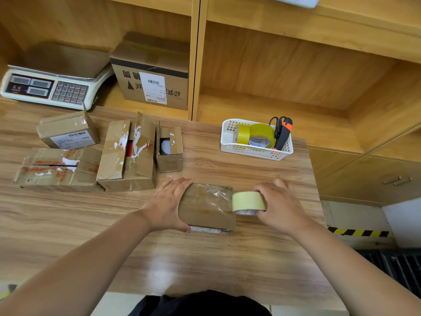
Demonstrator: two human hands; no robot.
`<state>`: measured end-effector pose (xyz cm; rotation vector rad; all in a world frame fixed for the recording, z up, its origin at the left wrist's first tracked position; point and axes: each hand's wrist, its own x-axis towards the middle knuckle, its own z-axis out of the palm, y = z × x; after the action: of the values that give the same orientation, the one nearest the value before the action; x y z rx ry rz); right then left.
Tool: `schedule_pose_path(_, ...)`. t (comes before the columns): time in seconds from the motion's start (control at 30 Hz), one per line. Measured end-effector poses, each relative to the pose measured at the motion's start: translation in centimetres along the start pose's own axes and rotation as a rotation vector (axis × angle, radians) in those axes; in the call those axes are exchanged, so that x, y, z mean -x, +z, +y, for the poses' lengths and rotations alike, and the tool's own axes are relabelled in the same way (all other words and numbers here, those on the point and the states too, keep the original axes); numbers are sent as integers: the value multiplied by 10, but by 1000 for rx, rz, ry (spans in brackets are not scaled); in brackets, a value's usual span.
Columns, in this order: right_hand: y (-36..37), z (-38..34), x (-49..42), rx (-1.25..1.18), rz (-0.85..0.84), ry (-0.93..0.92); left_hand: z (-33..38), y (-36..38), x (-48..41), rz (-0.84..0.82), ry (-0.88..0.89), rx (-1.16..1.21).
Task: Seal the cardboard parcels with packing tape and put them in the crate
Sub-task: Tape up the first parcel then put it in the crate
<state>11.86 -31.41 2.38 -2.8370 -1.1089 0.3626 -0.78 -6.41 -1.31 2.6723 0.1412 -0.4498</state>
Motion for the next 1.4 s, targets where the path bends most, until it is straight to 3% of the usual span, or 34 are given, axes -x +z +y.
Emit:
schedule_pose_path(0.3,16,12,5,344,110,-87,1,1,-1,2,-2,6)
schedule_pose_path(0.83,50,29,2,431,171,-57,0,5,-5,-3,9,-50)
schedule_pose_path(1.1,61,28,-1,419,147,-18,-3,6,-6,-6,6,-78)
schedule_pose_path(1.2,62,23,-2,433,53,6,-4,7,-6,-9,17,-103)
schedule_pose_path(1.4,63,8,-6,350,-77,13,-20,26,-14,15,146,-341)
